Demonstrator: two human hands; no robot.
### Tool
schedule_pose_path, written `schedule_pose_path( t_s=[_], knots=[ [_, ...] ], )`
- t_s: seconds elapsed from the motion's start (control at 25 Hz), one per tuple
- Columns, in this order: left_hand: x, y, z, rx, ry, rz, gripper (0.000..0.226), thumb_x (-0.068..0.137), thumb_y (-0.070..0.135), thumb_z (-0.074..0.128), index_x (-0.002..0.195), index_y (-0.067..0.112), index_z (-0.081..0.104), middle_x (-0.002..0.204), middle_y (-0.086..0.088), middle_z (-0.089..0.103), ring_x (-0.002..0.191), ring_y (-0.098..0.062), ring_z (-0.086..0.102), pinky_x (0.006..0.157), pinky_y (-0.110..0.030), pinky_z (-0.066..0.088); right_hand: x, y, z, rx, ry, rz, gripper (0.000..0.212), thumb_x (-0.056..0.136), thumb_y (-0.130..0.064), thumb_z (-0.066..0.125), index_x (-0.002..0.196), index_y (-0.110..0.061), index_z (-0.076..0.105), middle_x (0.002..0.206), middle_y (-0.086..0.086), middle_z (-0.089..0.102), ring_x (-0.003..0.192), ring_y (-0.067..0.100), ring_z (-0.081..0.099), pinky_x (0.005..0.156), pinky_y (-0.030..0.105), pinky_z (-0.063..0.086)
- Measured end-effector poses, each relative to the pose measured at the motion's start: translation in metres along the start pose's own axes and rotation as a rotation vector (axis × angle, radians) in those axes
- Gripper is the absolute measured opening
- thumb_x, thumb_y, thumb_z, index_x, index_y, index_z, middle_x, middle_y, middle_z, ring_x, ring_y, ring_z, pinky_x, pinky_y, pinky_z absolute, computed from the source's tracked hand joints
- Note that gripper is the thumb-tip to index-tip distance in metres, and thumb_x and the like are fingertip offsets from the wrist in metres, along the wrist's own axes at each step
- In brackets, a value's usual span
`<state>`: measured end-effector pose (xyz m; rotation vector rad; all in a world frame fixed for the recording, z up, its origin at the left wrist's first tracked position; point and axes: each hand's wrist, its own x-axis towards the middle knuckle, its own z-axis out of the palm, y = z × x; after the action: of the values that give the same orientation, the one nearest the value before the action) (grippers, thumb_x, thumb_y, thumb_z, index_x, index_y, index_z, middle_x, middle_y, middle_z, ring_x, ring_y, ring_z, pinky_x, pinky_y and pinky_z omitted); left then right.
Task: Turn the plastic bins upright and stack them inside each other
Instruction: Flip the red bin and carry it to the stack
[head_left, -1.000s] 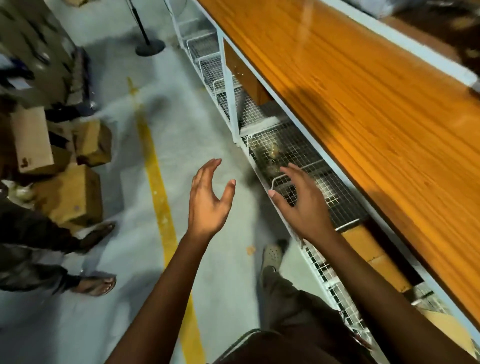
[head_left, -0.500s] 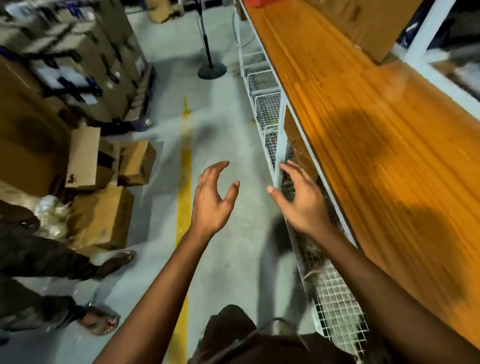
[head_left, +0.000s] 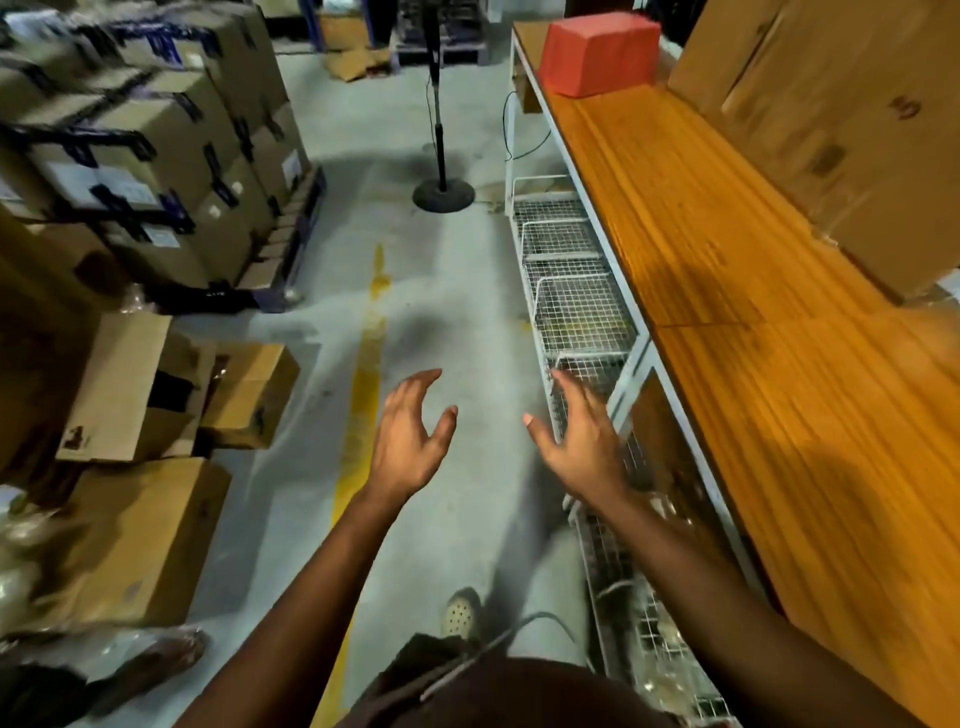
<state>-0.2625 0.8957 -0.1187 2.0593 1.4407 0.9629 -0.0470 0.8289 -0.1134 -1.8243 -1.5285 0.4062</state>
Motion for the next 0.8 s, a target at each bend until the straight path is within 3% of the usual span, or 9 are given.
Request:
schedule_pose_path(
  t_s=[0.16, 0.32, 0.48, 0.56, 0.68, 0.8],
  knots=[
    [0.12, -0.04, 0.012, 0.024, -0.048, -0.004, 0.051, 0.088, 0.035, 0.054, 0.132, 0.009, 0.053, 0.132, -0.009, 0.058, 0.125, -0.028, 0.051, 0.101, -0.022, 0.031, 0.11, 0.009, 0.038, 0.001, -0.056, 0.07, 0.071, 0.089, -0.042, 0.064, 0.149, -0.015, 0.037, 0.15, 0.01, 0.045, 0.138, 0.03, 0.043, 0.111, 0.042, 0.038],
    [0.234, -0.062, 0.031, 0.017, -0.045, 0.019, 0.05, 0.088, 0.034, 0.054, 0.132, 0.009, 0.054, 0.132, -0.009, 0.059, 0.124, -0.028, 0.051, 0.1, -0.019, 0.029, 0.228, 0.021, 0.052, 0.067, 0.023, 0.11, 0.075, 0.086, -0.049, 0.057, 0.15, -0.016, 0.037, 0.149, 0.014, 0.045, 0.137, 0.031, 0.043, 0.11, 0.047, 0.04],
    [0.367, -0.083, 0.071, 0.006, -0.02, 0.07, 0.051, 0.087, 0.035, 0.053, 0.132, 0.009, 0.054, 0.132, -0.009, 0.058, 0.125, -0.027, 0.052, 0.103, -0.02, 0.031, 0.362, 0.049, 0.065, 0.096, 0.109, 0.073, 0.069, 0.09, -0.04, 0.065, 0.149, -0.018, 0.038, 0.146, 0.011, 0.048, 0.131, 0.028, 0.049, 0.105, 0.042, 0.045],
    [0.438, -0.085, 0.095, 0.002, -0.024, 0.074, 0.049, 0.088, 0.029, 0.057, 0.132, 0.009, 0.054, 0.133, -0.008, 0.058, 0.124, -0.027, 0.052, 0.106, -0.027, 0.036, 0.437, 0.065, 0.069, 0.109, 0.147, 0.064, 0.067, 0.091, -0.04, 0.065, 0.148, -0.019, 0.039, 0.147, 0.01, 0.048, 0.132, 0.027, 0.049, 0.104, 0.038, 0.042],
    [0.532, -0.083, 0.12, -0.01, -0.039, 0.075, 0.048, 0.089, 0.03, 0.058, 0.133, 0.012, 0.053, 0.133, -0.006, 0.058, 0.123, -0.026, 0.053, 0.103, -0.042, 0.044, 0.533, 0.078, 0.068, 0.157, 0.179, 0.066, 0.068, 0.088, -0.051, 0.058, 0.146, -0.021, 0.041, 0.146, 0.009, 0.05, 0.131, 0.025, 0.05, 0.102, 0.045, 0.049],
    [0.627, -0.078, 0.131, -0.017, 0.002, 0.127, 0.046, 0.09, 0.029, 0.058, 0.133, 0.014, 0.053, 0.132, -0.004, 0.058, 0.121, -0.024, 0.054, 0.099, -0.046, 0.047, 0.618, 0.081, 0.068, 0.233, 0.209, 0.055, 0.067, 0.087, -0.055, 0.054, 0.144, -0.021, 0.045, 0.143, 0.007, 0.053, 0.129, 0.02, 0.052, 0.099, 0.04, 0.051]
  ],
)
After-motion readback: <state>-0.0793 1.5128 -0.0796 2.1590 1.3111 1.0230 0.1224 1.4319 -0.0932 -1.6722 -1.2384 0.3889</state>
